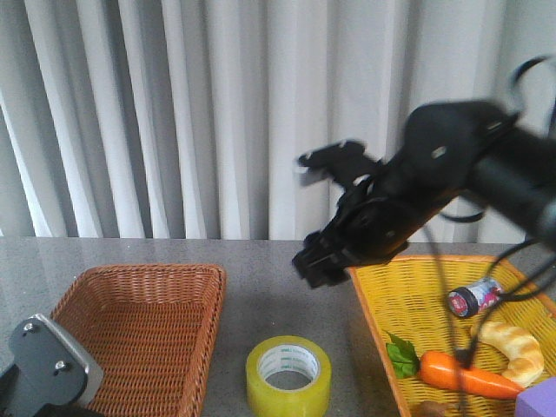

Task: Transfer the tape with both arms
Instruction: 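Carry the tape toward the brown basket and set it on the table, then open the right gripper and withdraw it back over the yellow tray, then lower the left gripper onto the tape roll on the table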

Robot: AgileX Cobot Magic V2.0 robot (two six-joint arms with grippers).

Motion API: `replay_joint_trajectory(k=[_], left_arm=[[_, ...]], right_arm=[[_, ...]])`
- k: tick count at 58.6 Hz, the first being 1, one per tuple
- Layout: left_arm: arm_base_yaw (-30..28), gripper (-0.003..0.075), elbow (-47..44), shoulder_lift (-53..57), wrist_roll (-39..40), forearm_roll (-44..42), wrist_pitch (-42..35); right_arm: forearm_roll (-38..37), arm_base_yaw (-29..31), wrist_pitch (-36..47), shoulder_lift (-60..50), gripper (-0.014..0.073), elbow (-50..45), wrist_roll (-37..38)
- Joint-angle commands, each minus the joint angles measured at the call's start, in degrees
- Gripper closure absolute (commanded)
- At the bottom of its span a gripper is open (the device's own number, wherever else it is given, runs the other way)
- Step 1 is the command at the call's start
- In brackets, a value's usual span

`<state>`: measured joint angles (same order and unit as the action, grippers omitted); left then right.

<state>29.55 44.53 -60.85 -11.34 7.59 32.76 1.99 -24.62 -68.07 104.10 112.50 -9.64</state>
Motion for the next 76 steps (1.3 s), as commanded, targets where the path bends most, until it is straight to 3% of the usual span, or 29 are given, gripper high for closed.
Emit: replay_joint_trajectory(k=[1,20,43,57,69,76], left_arm=[[0.40,0.0134,1.77,0.60,0.05,0.76,-3.36],[0.40,0.0134,1.77,0.60,0.05,0.76,-3.36],[0.40,0.0134,1.77,0.60,0.05,0.76,-3.41],[0.40,0.0134,1.77,0.60,0.05,0.80,-3.66],[0.40,0.0134,2.12,0.13,-0.35,0.73,-6.82],[0.46,0.0134,5.48,-3.07,-3.02,0.88,-4.73]], right_arm=[[-0.39,0.31,1.87,-8.18,0.0109,-2.31,0.84],[-6.80,0.31,15.05,-30.67,0.0138,-32.30,6.23],[-5.86,0.31,27.88,-52.60,0.0138,-63.62,9.32],[-5.92,0.31,33.36,-60.80,0.0138,-72.13,10.32],[-6.26,0.31,33.68,-62.75,0.0138,-72.55,10.25],[-6.26,0.31,33.67,-62.75,0.0138,-72.55,10.25]])
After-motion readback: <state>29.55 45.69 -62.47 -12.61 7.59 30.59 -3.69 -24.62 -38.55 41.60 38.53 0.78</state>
